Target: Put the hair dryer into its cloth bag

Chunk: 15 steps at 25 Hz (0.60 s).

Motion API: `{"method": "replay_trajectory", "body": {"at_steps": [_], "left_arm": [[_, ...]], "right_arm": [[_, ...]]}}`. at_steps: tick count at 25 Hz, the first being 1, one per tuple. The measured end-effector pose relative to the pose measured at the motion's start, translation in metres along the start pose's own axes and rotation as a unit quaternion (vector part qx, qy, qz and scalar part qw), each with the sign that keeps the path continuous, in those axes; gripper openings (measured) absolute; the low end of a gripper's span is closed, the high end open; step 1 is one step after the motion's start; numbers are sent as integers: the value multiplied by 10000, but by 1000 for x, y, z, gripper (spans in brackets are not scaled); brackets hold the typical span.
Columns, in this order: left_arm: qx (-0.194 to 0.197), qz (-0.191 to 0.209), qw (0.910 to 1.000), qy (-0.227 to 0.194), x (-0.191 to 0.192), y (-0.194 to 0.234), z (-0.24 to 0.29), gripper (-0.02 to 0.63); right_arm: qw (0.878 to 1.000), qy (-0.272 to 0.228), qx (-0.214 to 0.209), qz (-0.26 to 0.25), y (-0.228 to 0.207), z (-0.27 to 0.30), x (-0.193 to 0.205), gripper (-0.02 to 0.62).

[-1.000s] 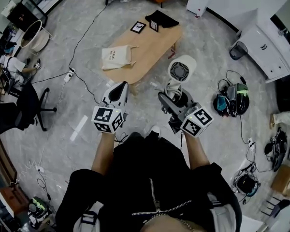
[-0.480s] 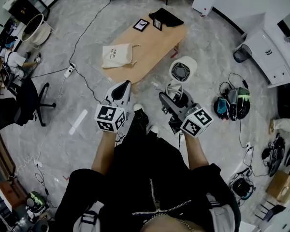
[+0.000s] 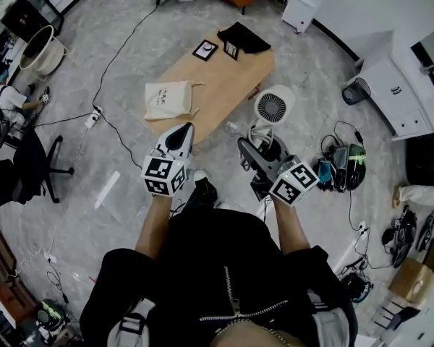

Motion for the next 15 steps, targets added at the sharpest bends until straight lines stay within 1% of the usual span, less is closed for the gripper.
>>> {"method": "replay_trajectory", "body": {"at_steps": [9,15], "left_arm": [[14,-59,9999,116,-27,65,45,14],[-22,30,9999,160,-37,83,64,14]], "right_arm": [[10000,-54,14,10,-30,75,-19,247],[10000,19,15,89,-40,100,-16,247]]}}
Point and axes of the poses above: the fingertips, and each gripper's own axes: z forward along the fingers, y to its left, x out of its underside, the point moved 8 cm from there along -z, backward along the fingers, and after that the axes turned 12 degrees about -z, right-handed, at the moved point
